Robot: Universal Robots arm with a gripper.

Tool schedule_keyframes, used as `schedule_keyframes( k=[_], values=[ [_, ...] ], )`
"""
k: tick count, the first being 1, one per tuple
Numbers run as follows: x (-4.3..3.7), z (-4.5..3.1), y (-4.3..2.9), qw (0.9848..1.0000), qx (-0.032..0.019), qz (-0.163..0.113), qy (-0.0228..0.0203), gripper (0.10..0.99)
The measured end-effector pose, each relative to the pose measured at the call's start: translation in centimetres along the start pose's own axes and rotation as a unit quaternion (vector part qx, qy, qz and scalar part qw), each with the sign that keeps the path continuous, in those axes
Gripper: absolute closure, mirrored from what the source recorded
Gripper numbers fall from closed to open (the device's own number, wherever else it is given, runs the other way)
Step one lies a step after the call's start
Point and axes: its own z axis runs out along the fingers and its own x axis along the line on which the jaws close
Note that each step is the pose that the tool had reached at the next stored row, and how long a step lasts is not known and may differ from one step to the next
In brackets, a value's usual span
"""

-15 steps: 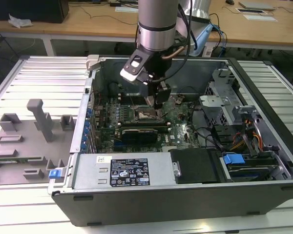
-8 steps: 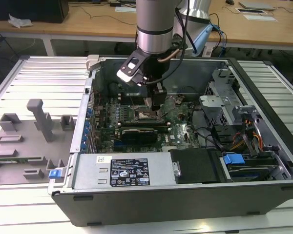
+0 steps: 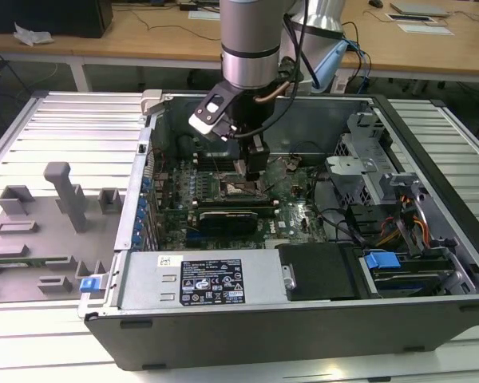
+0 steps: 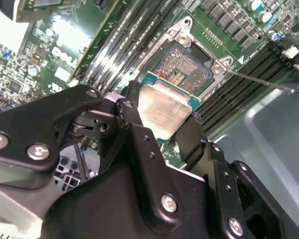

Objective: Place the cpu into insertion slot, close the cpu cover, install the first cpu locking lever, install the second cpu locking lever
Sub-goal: 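Place the cpu into insertion slot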

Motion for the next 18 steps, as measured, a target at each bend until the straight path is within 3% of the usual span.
schedule_keyframes(
  k=[3,7,11,18],
  values=[
    [0.02,0.38,-0.06,0.9997,-0.0004,0.025,-0.002,0.545],
    [0.67,1.1,-0.48,0.9995,-0.0011,0.032,-0.0027,0.545],
    [0.69,1.73,-0.56,0.9983,-0.0016,0.057,-0.0048,0.545],
    [1.2,2.7,-0.88,0.9978,-0.0017,0.066,-0.0055,0.545]
  ],
)
